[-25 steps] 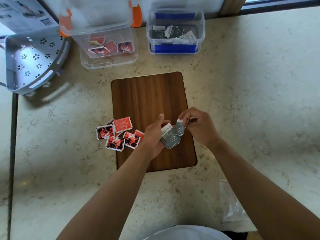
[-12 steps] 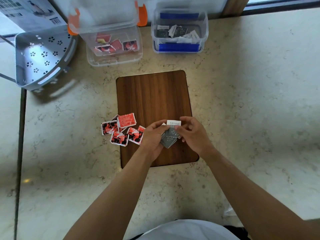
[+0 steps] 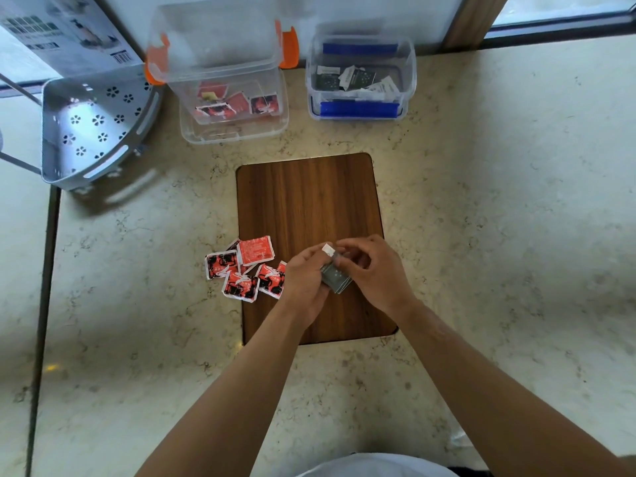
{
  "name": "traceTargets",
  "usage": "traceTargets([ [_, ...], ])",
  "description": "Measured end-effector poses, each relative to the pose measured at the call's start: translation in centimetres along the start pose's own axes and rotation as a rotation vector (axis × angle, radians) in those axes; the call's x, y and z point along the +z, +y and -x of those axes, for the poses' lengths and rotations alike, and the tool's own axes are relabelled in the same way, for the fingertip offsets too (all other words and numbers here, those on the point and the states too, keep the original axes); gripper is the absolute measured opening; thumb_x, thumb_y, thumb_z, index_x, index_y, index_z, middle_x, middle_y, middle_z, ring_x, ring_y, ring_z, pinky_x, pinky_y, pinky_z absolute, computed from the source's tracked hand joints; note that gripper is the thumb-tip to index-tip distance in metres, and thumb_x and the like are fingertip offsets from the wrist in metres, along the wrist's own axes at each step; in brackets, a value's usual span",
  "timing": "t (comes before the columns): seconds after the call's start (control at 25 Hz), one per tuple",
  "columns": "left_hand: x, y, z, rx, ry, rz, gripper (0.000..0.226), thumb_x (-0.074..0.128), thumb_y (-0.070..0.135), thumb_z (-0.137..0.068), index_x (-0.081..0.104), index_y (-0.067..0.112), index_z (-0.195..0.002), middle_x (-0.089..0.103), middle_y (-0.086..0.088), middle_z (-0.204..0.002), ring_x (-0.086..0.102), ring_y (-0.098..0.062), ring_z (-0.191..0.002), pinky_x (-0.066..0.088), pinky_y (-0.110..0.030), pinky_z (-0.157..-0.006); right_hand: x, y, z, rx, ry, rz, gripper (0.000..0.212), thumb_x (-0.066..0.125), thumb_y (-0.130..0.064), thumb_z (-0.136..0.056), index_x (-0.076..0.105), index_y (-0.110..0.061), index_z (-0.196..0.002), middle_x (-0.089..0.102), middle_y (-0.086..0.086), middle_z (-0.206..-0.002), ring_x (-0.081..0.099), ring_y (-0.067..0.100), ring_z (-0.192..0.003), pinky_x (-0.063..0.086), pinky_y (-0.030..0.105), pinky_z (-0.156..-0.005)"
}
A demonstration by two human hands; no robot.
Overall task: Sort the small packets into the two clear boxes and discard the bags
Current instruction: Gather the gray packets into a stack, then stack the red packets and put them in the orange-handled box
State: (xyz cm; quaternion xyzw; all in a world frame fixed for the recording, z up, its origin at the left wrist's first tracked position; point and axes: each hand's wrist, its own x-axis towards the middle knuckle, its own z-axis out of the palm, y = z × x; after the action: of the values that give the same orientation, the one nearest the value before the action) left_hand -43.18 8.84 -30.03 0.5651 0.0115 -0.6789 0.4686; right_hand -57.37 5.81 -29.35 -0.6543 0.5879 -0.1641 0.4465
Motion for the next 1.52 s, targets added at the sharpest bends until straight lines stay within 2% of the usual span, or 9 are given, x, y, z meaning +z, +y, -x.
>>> traceTargets([
  [0.2, 2.8, 3.2, -1.9, 0.091, -0.017, 0.108, 0.033, 0.055, -0.001, -0.097, 0.058, 0.007, -0.129, 0.072, -0.016, -0.123, 0.069, -0.033, -0.114, 0.057, -0.049, -0.096, -0.7, -1.0, -2.0, 0.298, -0.101, -0.374, 0.05, 0.07, -0.046, -0.088, 0.057, -0.022, -0.13, 0.072, -0.009, -0.104, 0.072, 0.008, -0.081, 0.054, 0.018, -0.064],
  [0.4, 8.1, 9.0, -5.0, 0.224, 0.032, -0.235, 0.031, 0.063, 0.005, -0.092, 0.063, 0.011, -0.123, 0.07, -0.012, -0.122, 0.068, -0.03, -0.114, 0.055, -0.049, -0.101, -4.3, -3.1, -7.8, 0.311, 0.098, -0.58, 0.036, 0.074, -0.026, -0.089, 0.066, -0.016, -0.123, 0.076, 0.0, -0.092, 0.067, 0.008, -0.07, 0.054, 0.02, -0.061],
  [0.52, 11.5, 13.8, -7.3, 0.287, 0.043, -0.424, 0.019, 0.067, 0.007, -0.089, 0.069, 0.012, -0.108, 0.073, -0.014, -0.113, 0.07, -0.03, -0.108, 0.057, -0.046, -0.098, -7.5, -5.0, -13.0, 0.259, 0.126, -0.584, 0.024, 0.072, -0.019, -0.09, 0.072, -0.012, -0.113, 0.073, 0.002, -0.082, 0.063, 0.012, -0.069, 0.052, 0.025, -0.061],
  [0.72, 16.1, 21.7, -12.9, 0.355, 0.034, -0.575, 0.033, 0.063, 0.02, -0.091, 0.066, 0.004, -0.12, 0.067, -0.021, -0.129, 0.064, -0.025, -0.101, 0.058, -0.045, -0.096, -12.0, -8.4, -21.9, 0.201, 0.139, -0.544, 0.011, 0.068, -0.012, -0.092, 0.074, -0.006, -0.1, 0.071, 0.01, -0.083, 0.06, 0.017, -0.069, 0.055, 0.029, -0.067],
  [0.88, 19.7, 26.1, -17.4, 0.308, 0.1, -0.536, 0.035, 0.053, 0.037, -0.091, 0.061, 0.008, -0.108, 0.071, -0.015, -0.116, 0.07, -0.029, -0.103, 0.059, -0.048, -0.094, -14.2, -10.2, -28.9, 0.265, 0.165, -0.431, 0.018, 0.067, -0.013, -0.094, 0.063, -0.002, -0.108, 0.072, 0.014, -0.089, 0.065, 0.016, -0.064, 0.057, 0.02, -0.048],
  [1.08, 21.3, 26.5, -21.3, 0.2, 0.08, -0.518, 0.051, 0.046, 0.055, -0.093, 0.059, 0.013, -0.118, 0.071, -0.018, -0.113, 0.069, -0.032, -0.106, 0.054, -0.047, -0.099, -13.6, -8.9, -33.2, 0.423, 0.182, -0.457, 0.015, 0.065, -0.027, -0.096, 0.054, -0.018, -0.1, 0.073, 0.011, -0.091, 0.072, 0.016, -0.065, 0.062, 0.029, -0.057],
  [1.2, 21.4, 25.7, -22.5, 0.21, 0.115, -0.519, 0.067, 0.048, 0.064, -0.081, 0.054, 0.019, -0.13, 0.071, -0.013, -0.114, 0.069, -0.027, -0.104, 0.056, -0.044, -0.094, -12.9, -8.1, -34.5, 0.475, 0.168, -0.428, 0.013, 0.06, -0.032, -0.097, 0.055, -0.02, -0.099, 0.074, 0.009, -0.09, 0.072, 0.014, -0.064, 0.059, 0.027, -0.052],
  [1.32, 21.3, 25.7, -22.7, 0.208, 0.121, -0.5, 0.059, 0.048, 0.062, -0.088, 0.055, 0.02, -0.128, 0.073, -0.013, -0.113, 0.071, -0.027, -0.103, 0.058, -0.043, -0.093, -12.9, -8.1, -34.9, 0.475, 0.166, -0.4, 0.017, 0.057, -0.034, -0.098, 0.055, -0.018, -0.104, 0.076, 0.009, -0.084, 0.073, 0.014, -0.057, 0.056, 0.025, -0.046],
  [1.52, 20.9, 26.7, -20.5, 0.242, 0.083, -0.571, 0.041, 0.041, 0.054, -0.098, 0.056, 0.016, -0.102, 0.07, -0.014, -0.104, 0.07, -0.027, -0.1, 0.054, -0.042, -0.1, -13.7, -8.5, -33.4, 0.342, 0.26, -0.18, 0.014, 0.059, -0.031, -0.092, 0.052, -0.024, -0.083, 0.071, 0.008, -0.085, 0.075, 0.023, -0.077, 0.064, 0.041, -0.075],
])
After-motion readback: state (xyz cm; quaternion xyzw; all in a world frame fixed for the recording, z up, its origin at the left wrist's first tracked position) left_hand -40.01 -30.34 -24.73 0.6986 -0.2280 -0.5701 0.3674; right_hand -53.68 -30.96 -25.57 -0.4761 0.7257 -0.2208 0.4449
